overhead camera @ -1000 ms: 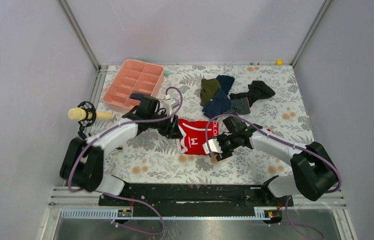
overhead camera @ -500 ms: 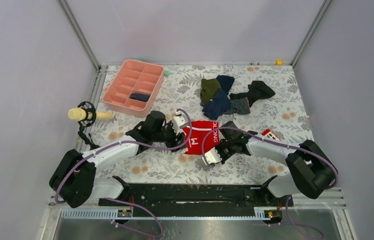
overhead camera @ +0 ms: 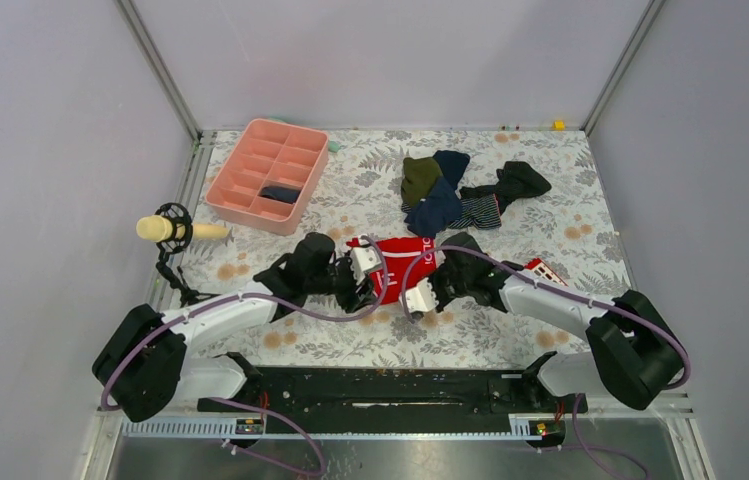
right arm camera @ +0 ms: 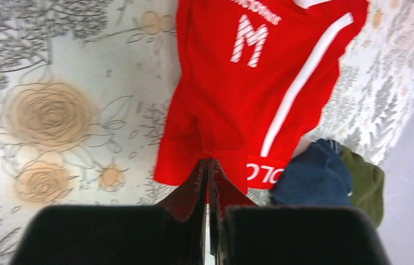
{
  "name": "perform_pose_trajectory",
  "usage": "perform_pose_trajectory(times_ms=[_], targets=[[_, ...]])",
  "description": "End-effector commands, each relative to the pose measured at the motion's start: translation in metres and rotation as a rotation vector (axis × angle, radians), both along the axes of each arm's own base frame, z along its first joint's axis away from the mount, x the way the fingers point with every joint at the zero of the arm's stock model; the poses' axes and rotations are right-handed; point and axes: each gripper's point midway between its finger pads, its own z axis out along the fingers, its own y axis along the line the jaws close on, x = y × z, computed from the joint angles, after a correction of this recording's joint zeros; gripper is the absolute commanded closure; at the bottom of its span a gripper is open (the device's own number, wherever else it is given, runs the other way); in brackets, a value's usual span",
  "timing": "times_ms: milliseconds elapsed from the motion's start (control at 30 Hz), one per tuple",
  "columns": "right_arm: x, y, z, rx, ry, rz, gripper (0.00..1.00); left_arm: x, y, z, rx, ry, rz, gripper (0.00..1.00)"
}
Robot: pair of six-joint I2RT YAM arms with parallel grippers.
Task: Roll the underwear
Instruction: Fold the underwear at the center of the board.
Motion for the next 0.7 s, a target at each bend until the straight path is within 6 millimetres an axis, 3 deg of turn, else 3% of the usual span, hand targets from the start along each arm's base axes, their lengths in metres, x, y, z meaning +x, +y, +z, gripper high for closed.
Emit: perform_pose_trajectory(times_ms=[0,167,433,667], targets=[[0.028,0.015,0.017,0.031,-0.097,-0.003,1.00,0.001,-0.010,0.015,-0.039,-0.144,-0.099,0.48],[0.029,0.013,0.006,0.022,-0.092,0.017,1.00,0.001,-0.017,-0.002,-0.005,-0.197,-0.178,0.48],[0.030,0.007,0.001,0.032,-0.103,0.025,1.00,0.006,-0.017,-0.039,0.094,-0.250,-0.161,0.50],[0.019,-0.001,-0.010,0.005,-0.032,0.030,0.99,-0.001,-0.016,-0.053,0.119,-0.244,-0.148,0.51]])
